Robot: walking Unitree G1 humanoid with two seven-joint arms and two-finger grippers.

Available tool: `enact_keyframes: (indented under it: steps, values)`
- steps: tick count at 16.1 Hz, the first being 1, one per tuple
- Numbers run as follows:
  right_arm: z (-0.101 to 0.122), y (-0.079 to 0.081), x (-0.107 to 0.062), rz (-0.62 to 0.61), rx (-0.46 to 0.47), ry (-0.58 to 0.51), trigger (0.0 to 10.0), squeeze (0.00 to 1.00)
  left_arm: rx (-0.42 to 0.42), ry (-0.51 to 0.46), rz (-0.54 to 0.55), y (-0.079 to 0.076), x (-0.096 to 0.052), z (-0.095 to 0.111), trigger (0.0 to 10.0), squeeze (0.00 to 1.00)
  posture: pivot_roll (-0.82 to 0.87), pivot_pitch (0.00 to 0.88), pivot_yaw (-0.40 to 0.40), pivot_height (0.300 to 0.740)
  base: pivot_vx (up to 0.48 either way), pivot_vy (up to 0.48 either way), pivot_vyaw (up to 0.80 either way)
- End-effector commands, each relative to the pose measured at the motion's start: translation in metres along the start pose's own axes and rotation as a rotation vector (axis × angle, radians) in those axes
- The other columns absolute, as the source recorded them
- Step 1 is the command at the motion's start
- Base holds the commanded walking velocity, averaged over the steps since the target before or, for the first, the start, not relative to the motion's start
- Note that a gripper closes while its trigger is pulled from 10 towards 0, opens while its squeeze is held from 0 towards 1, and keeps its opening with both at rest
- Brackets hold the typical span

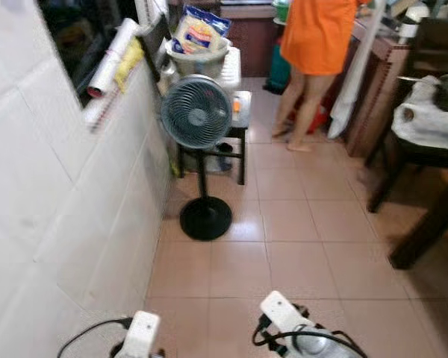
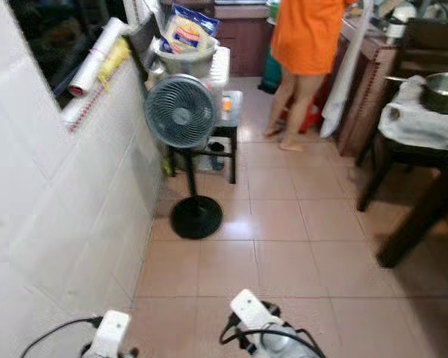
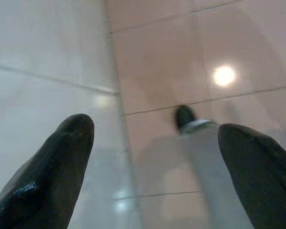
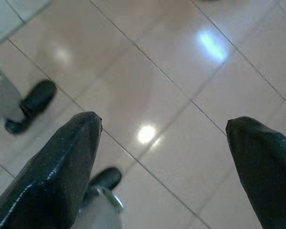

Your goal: Setting the table

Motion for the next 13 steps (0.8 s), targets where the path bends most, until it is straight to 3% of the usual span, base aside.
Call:
enact_keyframes:
  steps: [1,8,13]
  values:
    - [-0.0104,-0.0067,-0.0026,-0.013,-0.005,0.029,10.0,0.0,0.003,-0.008,-0.021,-0.0083,0.0002,0.0018,10.0,0.0,-0.02,0.012,0.036,0.74,0.0,0.0,0.0]
    - [-0.01,-0.0043,-0.0021,-0.011,-0.016,0.031,10.0,0.0,-0.005,-0.002,-0.023,-0.0069,0.0,0.0,10.0,0.0,-0.02,0.013,0.038,0.74,0.0,0.0,0.0]
    - [-0.0088,-0.0049,-0.0019,-0.01,-0.02,0.029,10.0,0.0,-0.04,-0.003,-0.021,-0.0075,0.0001,0.0005,10.0,0.0,-0.02,0.013,0.035,0.74,0.312,0.0,0.0]
Point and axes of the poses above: a point about 5 cm out from each wrist's last joint towards the gripper, its own x axis pointing out of the wrist towards the gripper, its own z axis along the axis of the wrist's last joint, y = z × x, the point moved 5 cm from there along x, pointing out of the wrist towards the gripper, and after that the axes turned 1 degree about x, right-handed, at the moved point
